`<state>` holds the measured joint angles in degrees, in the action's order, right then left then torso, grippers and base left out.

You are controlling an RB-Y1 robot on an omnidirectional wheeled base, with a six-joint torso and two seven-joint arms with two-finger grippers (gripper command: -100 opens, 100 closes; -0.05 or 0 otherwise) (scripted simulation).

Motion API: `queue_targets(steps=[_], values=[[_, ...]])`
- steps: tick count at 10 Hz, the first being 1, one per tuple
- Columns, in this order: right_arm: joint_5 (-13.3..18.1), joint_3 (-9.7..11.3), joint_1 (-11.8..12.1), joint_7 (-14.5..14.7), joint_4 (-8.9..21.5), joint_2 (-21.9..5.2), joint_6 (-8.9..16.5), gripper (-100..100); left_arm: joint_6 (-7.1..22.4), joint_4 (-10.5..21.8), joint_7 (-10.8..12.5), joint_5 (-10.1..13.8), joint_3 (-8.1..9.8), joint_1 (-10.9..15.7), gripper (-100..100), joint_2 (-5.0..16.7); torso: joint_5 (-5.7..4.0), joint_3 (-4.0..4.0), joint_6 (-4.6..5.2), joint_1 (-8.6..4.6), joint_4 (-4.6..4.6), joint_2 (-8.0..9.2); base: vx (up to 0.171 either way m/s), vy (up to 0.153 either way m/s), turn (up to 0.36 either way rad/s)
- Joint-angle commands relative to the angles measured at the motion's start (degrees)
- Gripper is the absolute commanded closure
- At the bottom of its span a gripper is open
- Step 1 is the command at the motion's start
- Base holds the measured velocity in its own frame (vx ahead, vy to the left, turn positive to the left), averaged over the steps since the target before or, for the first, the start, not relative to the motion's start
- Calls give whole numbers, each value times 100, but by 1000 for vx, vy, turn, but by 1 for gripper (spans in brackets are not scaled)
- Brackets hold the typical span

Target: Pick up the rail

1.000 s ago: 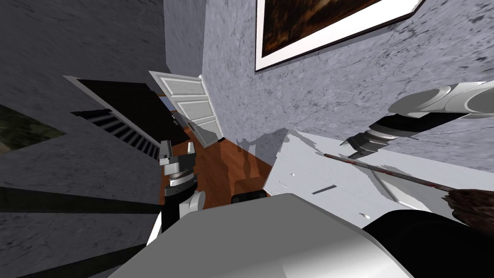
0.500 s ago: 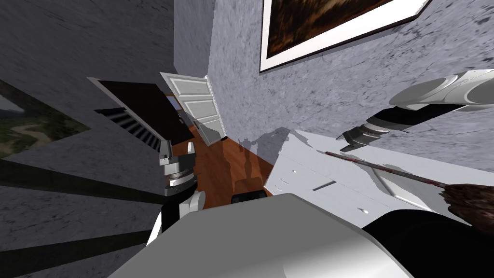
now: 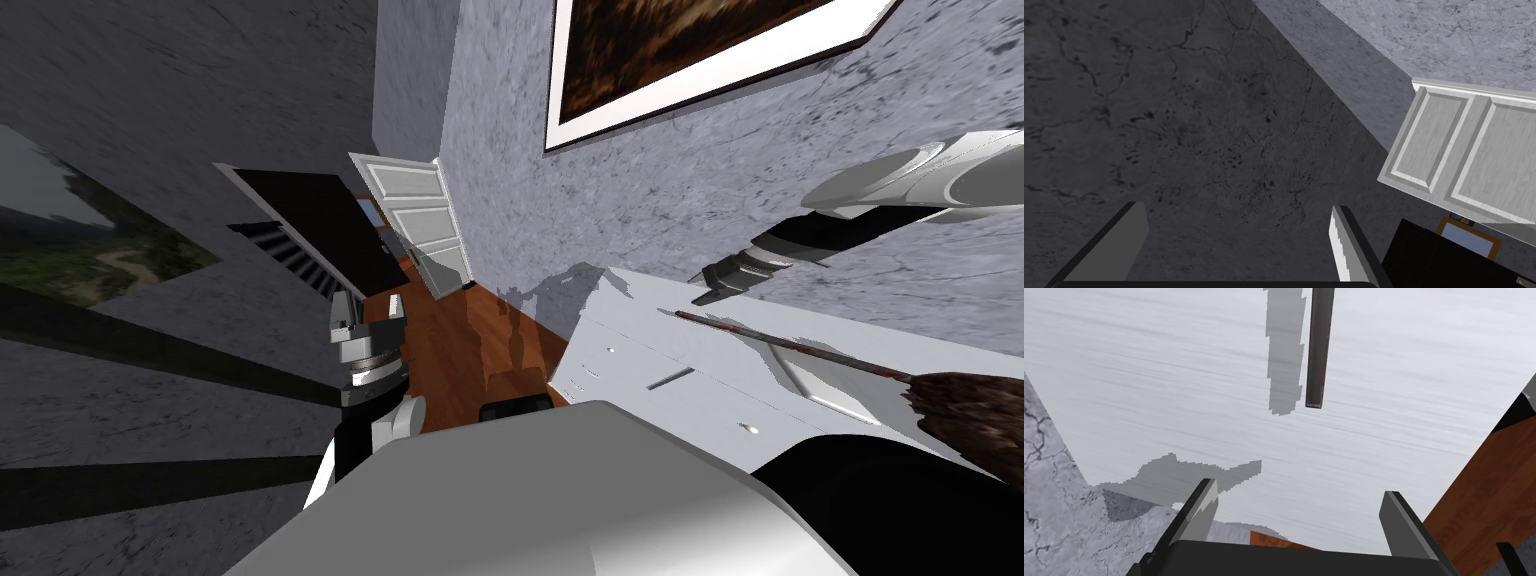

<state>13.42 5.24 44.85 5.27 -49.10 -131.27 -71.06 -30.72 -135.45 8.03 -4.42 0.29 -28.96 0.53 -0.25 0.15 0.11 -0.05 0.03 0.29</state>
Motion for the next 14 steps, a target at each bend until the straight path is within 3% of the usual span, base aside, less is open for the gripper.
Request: queue_targets(steps=[1,3,4,7,13,14], values=[[-224,25,21,-120,38,-91,-46,-100,0,0,0,0,0,0,0,0,0,0,0,0,0,0,-60,5,85],[-397,24,84,-224,84,-189,-39,-100,0,0,0,0,0,0,0,0,-2,2,0,-4,1,5,-74,2,107],[-114,86,182,-170,68,-128,64,-100,0,0,0,0,0,0,0,0,-2,3,-1,-7,1,6,-80,-81,89],[259,169,264,-56,0,14,121,-100,0,0,0,0,1,-1,0,1,-20,4,7,-67,2,5,-42,-128,-38],[1155,379,475,243,-233,400,206,-100,0,0,0,0,1,-1,0,1,-16,-10,4,-53,-4,-17,7,-87,-59],[1155,379,475,243,-233,400,206,-100,0,0,0,0,1,-1,0,1,-15,-10,6,-49,-3,-18,14,-51,-23]])
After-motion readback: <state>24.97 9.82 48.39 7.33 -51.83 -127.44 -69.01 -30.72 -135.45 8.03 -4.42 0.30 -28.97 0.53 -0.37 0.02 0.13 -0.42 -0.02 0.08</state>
